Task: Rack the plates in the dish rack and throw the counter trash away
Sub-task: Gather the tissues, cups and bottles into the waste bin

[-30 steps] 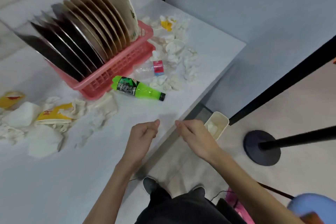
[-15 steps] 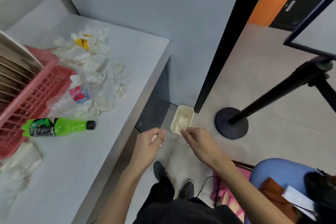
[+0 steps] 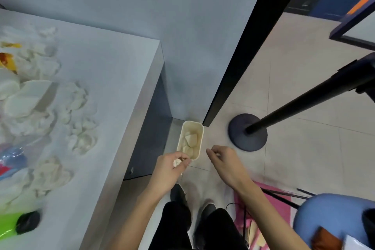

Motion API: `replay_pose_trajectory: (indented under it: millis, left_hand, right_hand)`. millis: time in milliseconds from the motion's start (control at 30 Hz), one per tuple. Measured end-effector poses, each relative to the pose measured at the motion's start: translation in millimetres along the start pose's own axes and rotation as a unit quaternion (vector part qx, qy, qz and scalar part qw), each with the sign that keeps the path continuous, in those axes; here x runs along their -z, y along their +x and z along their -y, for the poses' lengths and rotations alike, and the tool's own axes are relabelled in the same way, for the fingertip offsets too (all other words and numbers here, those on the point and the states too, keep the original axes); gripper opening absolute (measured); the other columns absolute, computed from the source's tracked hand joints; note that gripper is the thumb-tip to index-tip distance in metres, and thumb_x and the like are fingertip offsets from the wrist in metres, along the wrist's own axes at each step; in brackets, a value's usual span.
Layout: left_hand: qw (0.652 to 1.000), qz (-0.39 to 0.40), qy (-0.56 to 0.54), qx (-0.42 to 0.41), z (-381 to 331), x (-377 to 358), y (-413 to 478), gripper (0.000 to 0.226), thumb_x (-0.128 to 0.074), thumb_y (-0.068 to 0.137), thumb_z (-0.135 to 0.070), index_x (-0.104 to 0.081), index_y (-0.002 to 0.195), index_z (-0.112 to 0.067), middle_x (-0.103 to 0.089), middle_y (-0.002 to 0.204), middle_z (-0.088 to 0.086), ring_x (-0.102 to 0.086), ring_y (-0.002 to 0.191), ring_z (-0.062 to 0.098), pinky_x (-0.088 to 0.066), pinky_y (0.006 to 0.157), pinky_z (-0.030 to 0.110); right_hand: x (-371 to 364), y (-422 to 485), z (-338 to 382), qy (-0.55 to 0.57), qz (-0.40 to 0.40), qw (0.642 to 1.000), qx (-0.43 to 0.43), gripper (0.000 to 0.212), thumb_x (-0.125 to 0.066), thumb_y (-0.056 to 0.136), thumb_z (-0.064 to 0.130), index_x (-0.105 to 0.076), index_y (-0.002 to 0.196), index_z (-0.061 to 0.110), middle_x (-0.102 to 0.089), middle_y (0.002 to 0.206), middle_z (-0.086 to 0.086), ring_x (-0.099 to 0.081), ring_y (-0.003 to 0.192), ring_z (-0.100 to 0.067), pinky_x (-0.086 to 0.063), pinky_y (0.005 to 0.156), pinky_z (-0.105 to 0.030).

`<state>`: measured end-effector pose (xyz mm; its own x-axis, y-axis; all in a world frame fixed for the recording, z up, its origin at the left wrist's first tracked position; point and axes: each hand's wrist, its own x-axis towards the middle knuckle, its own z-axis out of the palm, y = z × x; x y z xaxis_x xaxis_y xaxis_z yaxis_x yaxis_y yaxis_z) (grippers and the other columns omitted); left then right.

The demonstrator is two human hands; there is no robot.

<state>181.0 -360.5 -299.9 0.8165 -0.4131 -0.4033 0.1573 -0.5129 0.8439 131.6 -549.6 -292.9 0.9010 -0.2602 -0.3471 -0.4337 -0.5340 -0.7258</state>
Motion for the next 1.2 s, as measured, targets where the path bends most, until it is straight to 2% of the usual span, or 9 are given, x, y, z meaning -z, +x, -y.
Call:
replay_pose_trajectory:
  millis: [167,333,567,667,767,900,1000,1100,1200]
  left_hand:
    - [0.999,0.032,-0.007,0.02,58,-31,69,0.01,-0.069,0.091,-0.026,-0.075,0.083,-0.028,-0.067,0.064,-0.006,-0.06,0.063,0.003,-0.042,0.064,0.016]
    - [0.999,0.017,0.002,0.047,137,-76,138,0.016,-0.07,0.09,-0.021,-0.073,0.087,-0.037,-0.071,0.086,-0.014,-0.065,0.085,0.003,-0.045,0.076,0.013]
    - [0.994,0.063,0.014,0.083,248,-135,245,0.021,-0.057,0.095,-0.016,-0.068,0.08,-0.025,-0.063,0.072,-0.026,-0.057,0.072,-0.007,-0.039,0.066,0.012]
    - [0.991,0.084,0.072,0.075,288,-153,292,0.024,-0.051,0.095,-0.014,-0.069,0.081,-0.024,-0.063,0.075,-0.019,-0.056,0.072,-0.004,-0.038,0.067,0.018]
    - [0.978,0.11,0.175,0.031,318,-167,339,0.017,-0.055,0.093,-0.016,-0.066,0.087,-0.027,-0.065,0.088,-0.012,-0.063,0.083,0.012,-0.046,0.07,0.026]
    - [0.946,0.177,0.272,0.008,348,-186,388,0.014,-0.054,0.092,-0.013,-0.064,0.092,-0.023,-0.068,0.096,-0.003,-0.065,0.089,0.018,-0.055,0.083,0.04]
    - [0.921,0.206,0.331,-0.001,361,-199,410,0.014,-0.053,0.093,-0.013,-0.064,0.096,-0.02,-0.067,0.096,0.001,-0.064,0.09,0.021,-0.054,0.085,0.037]
    - [0.912,0.215,0.35,-0.013,367,-207,420,0.016,-0.049,0.097,-0.014,-0.065,0.098,-0.012,-0.067,0.094,0.006,-0.064,0.089,0.025,-0.055,0.08,0.037]
    - [0.912,0.207,0.354,-0.017,377,-202,424,0.015,-0.05,0.098,-0.016,-0.065,0.094,-0.015,-0.068,0.096,0.006,-0.066,0.089,0.026,-0.055,0.085,0.042]
  right_hand:
    - [-34,63,-63,-0.02,-0.01,0.999,-0.024,0.048,-0.055,0.094,0.028,-0.036,0.051,0.018,-0.035,0.041,0.003,-0.033,0.045,-0.014,-0.029,0.05,-0.031]
    - [-84,123,-154,-0.017,-0.004,0.999,-0.039,0.046,-0.053,0.094,0.036,-0.04,0.052,0.019,-0.039,0.045,0.002,-0.038,0.046,-0.013,-0.035,0.051,-0.032]
    - [-176,221,-260,0.003,0.035,0.999,-0.034,0.043,-0.054,0.096,0.029,-0.045,0.055,0.022,-0.04,0.049,0.007,-0.039,0.046,-0.008,-0.031,0.052,-0.026]
    - [-211,252,-301,0.031,0.032,0.999,-0.02,0.041,-0.052,0.097,0.03,-0.045,0.059,0.015,-0.04,0.052,0.002,-0.036,0.05,-0.014,-0.033,0.055,-0.033]
    - [-233,282,-330,0.034,0.01,0.999,0.008,0.031,-0.049,0.098,0.027,-0.053,0.073,0.009,-0.051,0.06,-0.007,-0.047,0.059,-0.024,-0.042,0.061,-0.041]
    - [-253,312,-345,0.154,-0.032,0.987,0.037,0.021,-0.045,0.099,0.021,-0.055,0.082,0.016,-0.054,0.065,0.007,-0.051,0.061,-0.01,-0.042,0.062,-0.031]
    - [-264,339,-350,0.248,-0.088,0.963,0.052,0.018,-0.045,0.093,0.02,-0.057,0.081,0.014,-0.05,0.063,0.009,-0.049,0.062,-0.011,-0.04,0.061,-0.032]
    - [-274,355,-359,0.263,-0.089,0.957,0.082,0.019,-0.045,0.089,0.016,-0.057,0.074,0.015,-0.048,0.061,0.01,-0.047,0.061,-0.011,-0.037,0.061,-0.032]
    - [-286,356,-370,0.249,-0.07,0.96,0.111,0.02,-0.045,0.086,0.014,-0.056,0.069,0.016,-0.051,0.063,0.01,-0.048,0.063,-0.011,-0.038,0.061,-0.031]
